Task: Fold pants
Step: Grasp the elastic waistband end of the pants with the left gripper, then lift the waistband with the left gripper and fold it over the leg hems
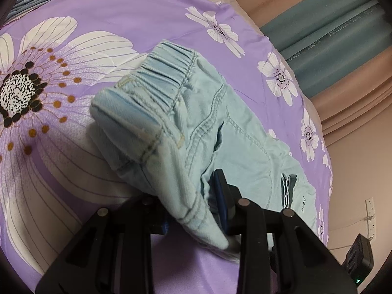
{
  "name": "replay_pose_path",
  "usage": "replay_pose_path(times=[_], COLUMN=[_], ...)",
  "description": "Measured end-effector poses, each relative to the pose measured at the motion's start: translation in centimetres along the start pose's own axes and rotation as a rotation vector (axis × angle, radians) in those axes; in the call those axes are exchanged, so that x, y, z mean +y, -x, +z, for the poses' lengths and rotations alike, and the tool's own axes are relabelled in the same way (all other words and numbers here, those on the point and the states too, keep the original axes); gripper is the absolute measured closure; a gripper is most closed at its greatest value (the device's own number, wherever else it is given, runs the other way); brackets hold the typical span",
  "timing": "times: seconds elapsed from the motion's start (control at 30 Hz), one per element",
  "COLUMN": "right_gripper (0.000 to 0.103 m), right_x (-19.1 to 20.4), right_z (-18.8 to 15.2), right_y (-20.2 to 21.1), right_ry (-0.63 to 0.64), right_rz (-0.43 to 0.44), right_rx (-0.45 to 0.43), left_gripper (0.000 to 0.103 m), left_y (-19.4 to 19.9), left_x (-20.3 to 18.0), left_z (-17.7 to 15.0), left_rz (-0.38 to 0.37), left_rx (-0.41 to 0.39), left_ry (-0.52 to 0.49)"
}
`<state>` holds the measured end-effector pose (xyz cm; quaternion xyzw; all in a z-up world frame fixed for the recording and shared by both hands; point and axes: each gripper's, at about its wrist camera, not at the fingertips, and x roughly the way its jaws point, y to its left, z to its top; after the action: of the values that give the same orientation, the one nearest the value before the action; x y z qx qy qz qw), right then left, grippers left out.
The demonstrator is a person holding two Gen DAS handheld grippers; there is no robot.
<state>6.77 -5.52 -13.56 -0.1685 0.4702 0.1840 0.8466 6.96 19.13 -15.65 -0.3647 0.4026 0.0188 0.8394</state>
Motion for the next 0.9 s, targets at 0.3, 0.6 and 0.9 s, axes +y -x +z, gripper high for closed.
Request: replay_pose_path(times=[0.3,0.6,0.9], right_gripper=[0.078,0.078,0.075], right_x=[-1.3,-7.5,-5.2], right_z=[0.2,0.5,-0.4], right_y=[1.4,4.6,0.0], right_ry=[-0.092,-0.285,-0.212], right_rz=[0.088,0.122,0.142], right_rx=[-0.034,-0.192,-0.071], left_gripper=[0.075,0.075,0.075], left_y=[3.0,6.2,6.4], left_x=[-2.5,-7.7,-11.2], left_z=[0.6,0.4,0.0], left_rz=[0.032,0.007,0.022], left_rx=[-0.024,-0.136,-0.168], left_ry=[-0.085,-0.24,-0.343])
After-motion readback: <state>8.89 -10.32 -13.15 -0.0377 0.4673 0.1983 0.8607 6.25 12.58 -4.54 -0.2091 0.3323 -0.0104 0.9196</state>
